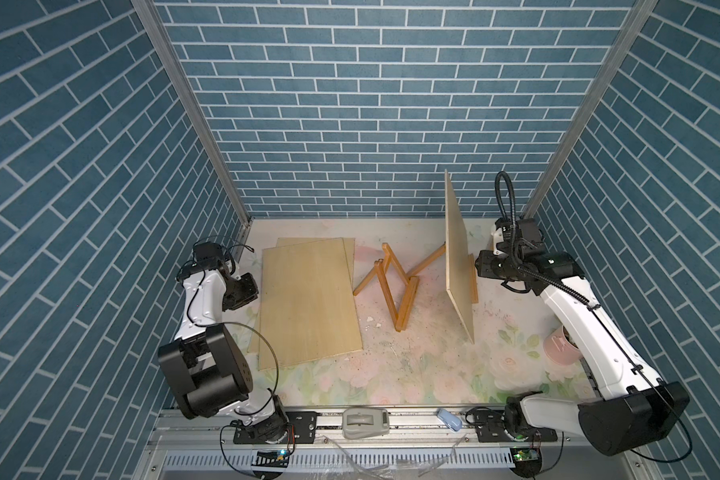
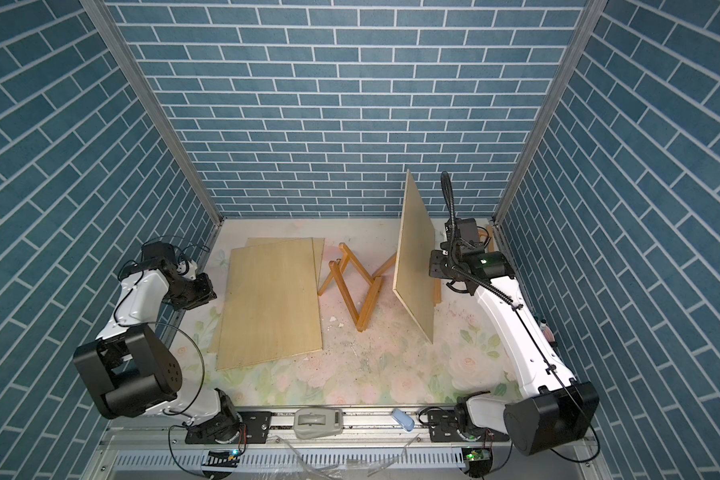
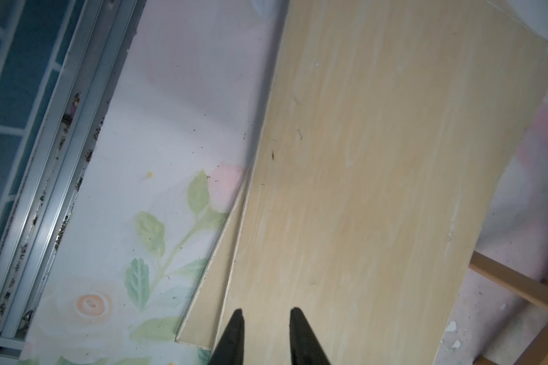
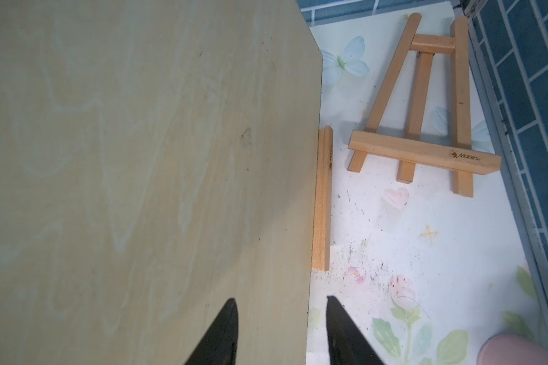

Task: Disassemble the easel
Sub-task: Place the drawing board on the drawing board.

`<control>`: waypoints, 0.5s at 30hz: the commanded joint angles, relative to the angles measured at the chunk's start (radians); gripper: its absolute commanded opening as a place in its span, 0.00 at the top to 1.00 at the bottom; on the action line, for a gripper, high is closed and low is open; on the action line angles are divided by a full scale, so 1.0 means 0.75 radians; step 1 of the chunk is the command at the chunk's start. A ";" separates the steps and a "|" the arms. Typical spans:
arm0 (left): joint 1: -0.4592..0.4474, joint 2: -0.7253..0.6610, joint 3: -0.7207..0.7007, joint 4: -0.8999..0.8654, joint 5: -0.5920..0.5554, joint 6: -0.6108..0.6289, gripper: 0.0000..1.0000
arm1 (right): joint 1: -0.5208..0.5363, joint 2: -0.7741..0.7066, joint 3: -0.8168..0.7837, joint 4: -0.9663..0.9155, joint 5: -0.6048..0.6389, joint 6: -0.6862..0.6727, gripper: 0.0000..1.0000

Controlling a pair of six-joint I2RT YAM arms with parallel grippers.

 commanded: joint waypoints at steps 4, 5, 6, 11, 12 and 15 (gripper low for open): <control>0.004 0.297 0.213 0.059 -0.048 -0.077 0.84 | 0.007 -0.040 0.001 -0.004 0.028 -0.062 0.55; 0.003 0.349 0.264 0.051 -0.052 -0.079 0.84 | 0.007 -0.044 -0.002 -0.008 0.033 -0.064 0.55; 0.004 0.398 0.311 0.042 -0.055 -0.084 0.84 | 0.007 -0.049 -0.005 -0.010 0.036 -0.065 0.55; 0.002 0.585 0.487 0.011 -0.073 -0.085 0.84 | 0.008 -0.057 -0.009 -0.022 0.071 -0.062 0.55; 0.003 0.616 0.512 0.013 -0.072 -0.089 0.84 | 0.007 -0.055 -0.006 -0.024 0.078 -0.057 0.55; 0.001 0.700 0.590 0.005 -0.056 -0.102 0.84 | 0.008 -0.038 0.009 -0.027 0.085 -0.044 0.55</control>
